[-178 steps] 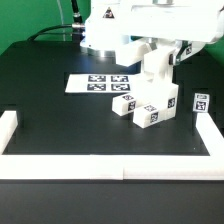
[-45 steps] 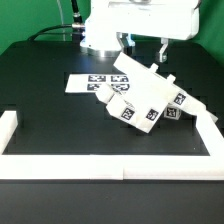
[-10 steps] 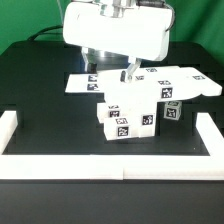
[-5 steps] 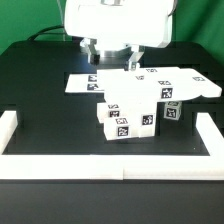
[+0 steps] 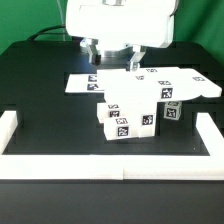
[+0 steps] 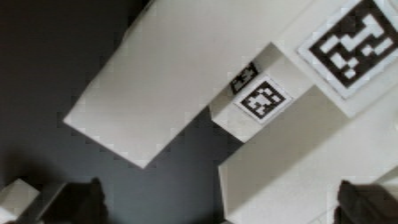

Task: Assemble chair

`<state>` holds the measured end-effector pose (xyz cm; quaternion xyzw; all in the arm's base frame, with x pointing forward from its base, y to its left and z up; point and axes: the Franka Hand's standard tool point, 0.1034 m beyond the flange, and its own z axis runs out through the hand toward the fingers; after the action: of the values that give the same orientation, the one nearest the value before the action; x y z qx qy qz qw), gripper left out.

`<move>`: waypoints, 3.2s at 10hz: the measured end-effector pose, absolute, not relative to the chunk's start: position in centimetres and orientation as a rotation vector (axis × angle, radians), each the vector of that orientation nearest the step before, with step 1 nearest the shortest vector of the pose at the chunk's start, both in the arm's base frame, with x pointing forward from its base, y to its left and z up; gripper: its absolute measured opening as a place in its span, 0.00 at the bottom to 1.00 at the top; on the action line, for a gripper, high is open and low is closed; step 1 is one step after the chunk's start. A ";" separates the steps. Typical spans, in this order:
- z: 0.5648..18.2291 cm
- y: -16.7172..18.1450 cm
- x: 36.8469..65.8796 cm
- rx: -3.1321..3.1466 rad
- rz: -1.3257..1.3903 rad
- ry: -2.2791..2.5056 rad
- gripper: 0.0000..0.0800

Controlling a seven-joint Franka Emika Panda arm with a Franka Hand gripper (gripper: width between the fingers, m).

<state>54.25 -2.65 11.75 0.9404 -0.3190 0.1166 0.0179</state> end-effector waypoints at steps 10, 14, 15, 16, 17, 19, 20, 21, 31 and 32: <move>13.9 -1.8 50.9 3.023 0.329 -1.235 0.81; 12.9 0.1 49.4 3.084 0.431 -0.853 0.81; 12.9 0.2 49.3 3.091 0.434 -0.812 0.81; 12.7 -0.1 49.2 3.086 0.431 -0.818 0.81; 12.5 -0.2 49.1 3.081 0.424 -0.818 0.81; 12.0 -0.4 49.0 3.072 0.417 -0.807 0.81; 11.7 -0.3 48.6 3.051 0.460 -0.764 0.81; 11.2 0.0 47.7 3.042 0.468 -0.745 0.81; 9.5 -0.7 45.7 3.007 0.434 -0.744 0.81; 9.4 -0.7 45.7 3.007 0.432 -0.743 0.81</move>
Offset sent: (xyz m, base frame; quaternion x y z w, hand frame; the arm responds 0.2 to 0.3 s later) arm -0.0417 0.0317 0.0180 0.0907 -0.1128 0.1080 0.9836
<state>45.66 -0.65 9.43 0.9615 -0.2374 0.1382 0.0071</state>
